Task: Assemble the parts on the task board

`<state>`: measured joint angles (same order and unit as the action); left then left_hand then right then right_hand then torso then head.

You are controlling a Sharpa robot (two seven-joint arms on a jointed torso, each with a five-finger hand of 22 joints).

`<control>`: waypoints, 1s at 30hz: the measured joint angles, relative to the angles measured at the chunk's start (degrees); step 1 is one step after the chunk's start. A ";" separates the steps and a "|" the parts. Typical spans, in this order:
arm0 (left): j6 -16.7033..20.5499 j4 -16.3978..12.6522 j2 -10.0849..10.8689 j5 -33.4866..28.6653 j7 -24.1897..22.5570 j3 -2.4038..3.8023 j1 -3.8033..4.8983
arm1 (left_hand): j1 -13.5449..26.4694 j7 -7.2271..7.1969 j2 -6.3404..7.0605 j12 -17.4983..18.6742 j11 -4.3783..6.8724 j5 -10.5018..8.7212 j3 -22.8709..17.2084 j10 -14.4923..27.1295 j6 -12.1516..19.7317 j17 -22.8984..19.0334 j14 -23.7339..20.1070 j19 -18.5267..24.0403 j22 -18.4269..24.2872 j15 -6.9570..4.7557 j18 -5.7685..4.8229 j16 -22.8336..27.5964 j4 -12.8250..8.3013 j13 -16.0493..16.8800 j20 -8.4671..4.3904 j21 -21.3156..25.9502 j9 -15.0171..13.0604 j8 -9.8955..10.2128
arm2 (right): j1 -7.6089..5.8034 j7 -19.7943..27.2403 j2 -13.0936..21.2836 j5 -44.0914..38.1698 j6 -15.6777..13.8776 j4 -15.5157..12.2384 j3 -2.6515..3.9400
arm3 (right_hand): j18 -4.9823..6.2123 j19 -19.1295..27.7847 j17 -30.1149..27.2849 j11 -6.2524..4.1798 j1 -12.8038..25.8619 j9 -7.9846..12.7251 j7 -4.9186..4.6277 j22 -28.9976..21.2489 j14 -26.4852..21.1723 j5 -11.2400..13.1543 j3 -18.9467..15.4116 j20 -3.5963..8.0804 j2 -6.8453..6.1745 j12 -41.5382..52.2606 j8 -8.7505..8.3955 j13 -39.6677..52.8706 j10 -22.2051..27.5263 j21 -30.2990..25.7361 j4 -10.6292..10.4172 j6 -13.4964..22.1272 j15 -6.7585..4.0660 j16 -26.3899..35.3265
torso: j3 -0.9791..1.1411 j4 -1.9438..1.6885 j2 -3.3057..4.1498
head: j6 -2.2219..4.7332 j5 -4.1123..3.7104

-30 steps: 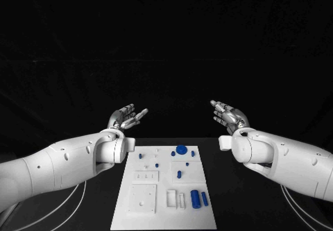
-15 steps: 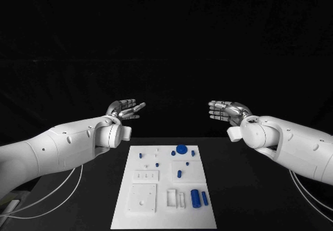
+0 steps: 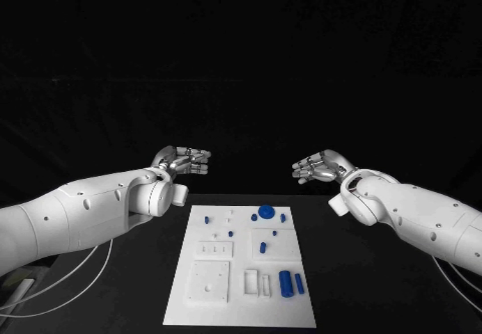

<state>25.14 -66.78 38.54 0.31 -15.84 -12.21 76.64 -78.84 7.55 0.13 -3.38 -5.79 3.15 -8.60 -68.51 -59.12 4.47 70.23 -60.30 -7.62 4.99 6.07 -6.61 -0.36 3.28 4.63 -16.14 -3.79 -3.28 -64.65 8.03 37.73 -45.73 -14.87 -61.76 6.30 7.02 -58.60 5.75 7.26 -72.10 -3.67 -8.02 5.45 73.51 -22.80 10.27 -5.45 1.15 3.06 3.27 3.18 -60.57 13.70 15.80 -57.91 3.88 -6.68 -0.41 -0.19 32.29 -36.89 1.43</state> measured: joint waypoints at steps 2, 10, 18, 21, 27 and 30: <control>-0.19 -1.40 0.91 0.47 -0.04 0.01 0.05 | 0.00 0.01 0.00 0.00 0.56 0.00 -0.39 -1.56 -0.36 0.20 1.50 -0.82 -0.62 -0.72 -0.78 -0.57 -0.39 0.00 -0.82 -1.20 0.00 0.00 | 0.12 0.02 -0.38 -4.82 -0.39 -0.35 0.00 | -0.01 -4.49 1.93 -0.72 -0.28 -0.05 0.28 0.98 3.98 0.00 0.40 1.34 -0.58 0.00 0.00 0.00 -1.96 2.34 0.29 -1.91 -1.32 -3.17 | -0.02 -0.12 0.27 | 0.07 -0.18; -1.39 -7.85 3.84 2.51 -0.34 0.24 0.30 | -0.23 -0.21 -0.22 0.00 1.16 0.00 -0.53 -2.72 -0.74 2.82 5.64 -1.09 -6.25 -3.05 -2.26 -7.45 -2.58 0.06 -4.24 -10.11 0.00 0.00 | 0.43 -0.98 -1.79 -21.72 -1.66 -1.95 0.02 | 2.25 -16.26 15.51 -2.06 0.28 -0.11 1.15 8.23 10.18 -0.07 3.09 4.84 -3.41 0.00 0.00 0.06 -4.88 14.41 0.56 -5.04 -4.32 -25.86 | -0.52 -1.50 2.13 | 0.75 -1.32; -2.54 -13.35 6.83 4.19 -0.52 0.35 0.38 | 0.68 -0.09 0.09 0.00 1.19 0.00 -0.48 -1.68 -0.86 8.30 3.42 2.47 -13.35 -4.14 -2.53 -20.23 -3.48 0.08 -4.94 -20.56 0.01 0.00 | 1.16 -5.04 -4.29 -36.84 -2.37 -2.48 0.01 | 2.63 -21.05 23.27 -2.05 1.04 -0.11 1.28 16.59 10.21 0.65 5.23 7.22 -5.27 0.00 0.00 0.11 -4.23 23.77 0.45 -5.17 -4.61 -41.80 | -1.20 -3.29 3.71 | 1.53 -2.18; -2.81 -14.93 7.65 4.59 -0.53 0.39 0.62 | 0.93 -0.09 0.34 0.00 0.99 0.00 -0.48 -1.06 -0.86 9.82 3.42 2.46 -14.49 -4.14 -2.53 -23.17 -3.48 0.07 -4.95 -22.46 0.01 0.00 | 1.33 -6.73 -5.10 -41.11 -2.63 -2.38 0.01 | 2.31 -21.14 23.24 -2.04 0.85 -0.10 1.28 17.62 9.86 1.00 5.49 7.32 -5.46 0.00 0.00 0.11 -3.82 23.77 0.47 -5.17 -4.52 -42.77 | -1.52 -3.84 4.30 | 1.82 -2.43; -3.27 -17.44 8.66 5.06 -0.53 0.49 1.40 | 1.48 -0.09 0.69 0.00 0.87 0.00 -0.32 -0.16 -0.86 11.09 2.84 2.59 -15.16 -4.35 -2.54 -25.11 -3.64 0.07 -5.06 -23.63 0.01 0.00 | 1.49 -9.45 -6.43 -47.25 -3.03 -1.90 0.01 | 2.24 -21.18 22.42 -2.04 0.84 -0.10 1.41 19.65 9.69 1.72 6.35 7.32 -5.91 0.00 0.00 0.11 -3.82 23.77 0.54 -5.03 -4.49 -43.68 | -2.04 -4.75 5.45 | 2.30 -2.88; -3.45 -18.46 8.92 5.20 -0.53 0.50 1.79 | 1.63 -0.09 0.55 0.00 0.67 0.00 -0.32 0.04 -0.86 11.23 2.63 2.88 -15.16 -4.17 -2.54 -25.36 -3.64 0.07 -4.95 -23.98 0.02 0.00 | 1.72 -10.48 -6.88 -49.57 -3.23 -1.47 -0.03 | 2.20 -21.84 22.11 -1.94 0.73 -0.10 1.41 20.46 9.68 2.16 7.44 7.11 -6.24 0.00 0.00 0.11 -3.31 23.77 0.31 -5.03 -4.49 -44.01 | -2.29 -5.06 5.99 | 2.49 -2.92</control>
<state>21.69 -85.24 47.46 5.51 -16.37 -11.71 78.43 -77.22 7.46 0.68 -3.37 -5.12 3.15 -8.92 -68.46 -59.97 15.69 72.87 -57.42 -22.78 0.82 3.53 -31.98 -4.00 3.35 -0.32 -40.12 -3.78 -3.28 -62.94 -2.45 30.85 -95.30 -18.10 -63.23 6.27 9.23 -80.44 27.86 5.32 -71.38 -3.76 -6.61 25.90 83.19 -20.64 17.71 1.66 -5.09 3.06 3.27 3.28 -63.88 37.47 16.11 -62.94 -0.61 -50.69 -2.70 -5.26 38.28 -34.39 -1.49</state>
